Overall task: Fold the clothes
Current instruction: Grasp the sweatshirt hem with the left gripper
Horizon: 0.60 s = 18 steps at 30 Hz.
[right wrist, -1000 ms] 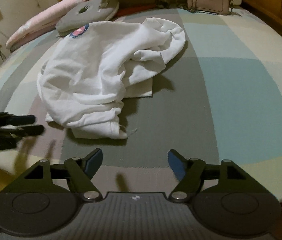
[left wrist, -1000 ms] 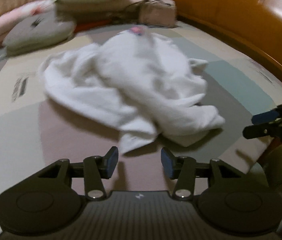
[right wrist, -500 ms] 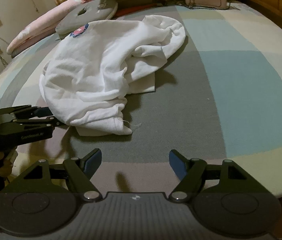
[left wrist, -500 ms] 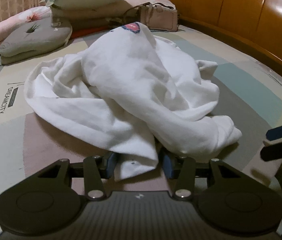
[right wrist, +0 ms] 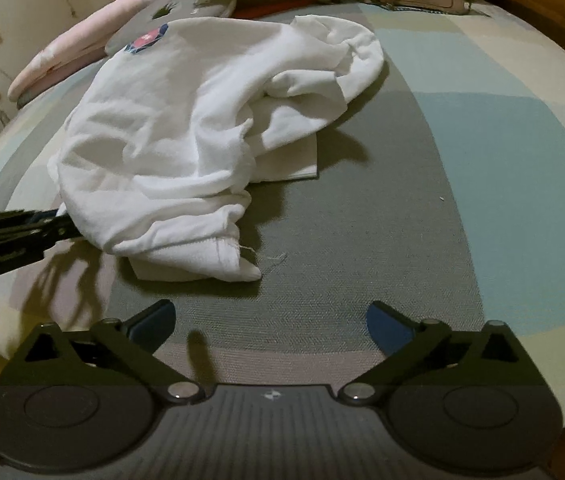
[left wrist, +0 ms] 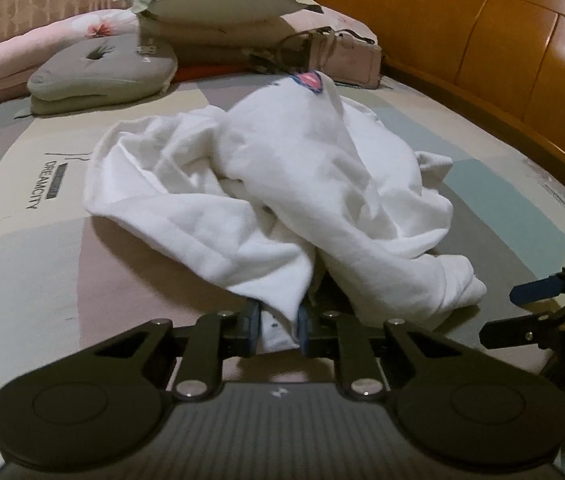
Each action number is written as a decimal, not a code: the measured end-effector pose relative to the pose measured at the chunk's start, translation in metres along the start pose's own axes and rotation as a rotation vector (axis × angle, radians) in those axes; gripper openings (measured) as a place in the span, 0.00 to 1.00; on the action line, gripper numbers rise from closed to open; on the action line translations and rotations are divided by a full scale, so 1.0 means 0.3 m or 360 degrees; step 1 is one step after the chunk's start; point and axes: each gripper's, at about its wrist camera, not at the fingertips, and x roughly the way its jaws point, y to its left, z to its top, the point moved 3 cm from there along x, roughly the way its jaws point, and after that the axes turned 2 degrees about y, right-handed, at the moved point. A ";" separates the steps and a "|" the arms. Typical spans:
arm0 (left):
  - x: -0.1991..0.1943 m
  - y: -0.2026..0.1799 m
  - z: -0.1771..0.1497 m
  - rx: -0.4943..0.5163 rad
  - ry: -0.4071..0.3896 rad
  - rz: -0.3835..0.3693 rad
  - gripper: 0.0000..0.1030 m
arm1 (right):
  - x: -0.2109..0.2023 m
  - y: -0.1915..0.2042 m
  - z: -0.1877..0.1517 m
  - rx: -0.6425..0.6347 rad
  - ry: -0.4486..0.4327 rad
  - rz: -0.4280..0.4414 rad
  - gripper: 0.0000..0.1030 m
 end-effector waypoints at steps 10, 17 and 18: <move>-0.063 0.153 -0.033 -0.0036 -0.0008 0.0150 0.15 | 0.019 0.058 -0.011 -0.0181 0.0026 -0.0178 1.00; -0.095 0.319 -0.029 0.0018 0.0077 0.0357 0.15 | -0.009 0.063 0.014 -0.0098 0.0066 -0.0161 1.00; -0.101 0.345 -0.022 0.0037 0.0086 0.0395 0.15 | -0.017 0.058 0.022 -0.0065 0.0058 -0.0141 1.00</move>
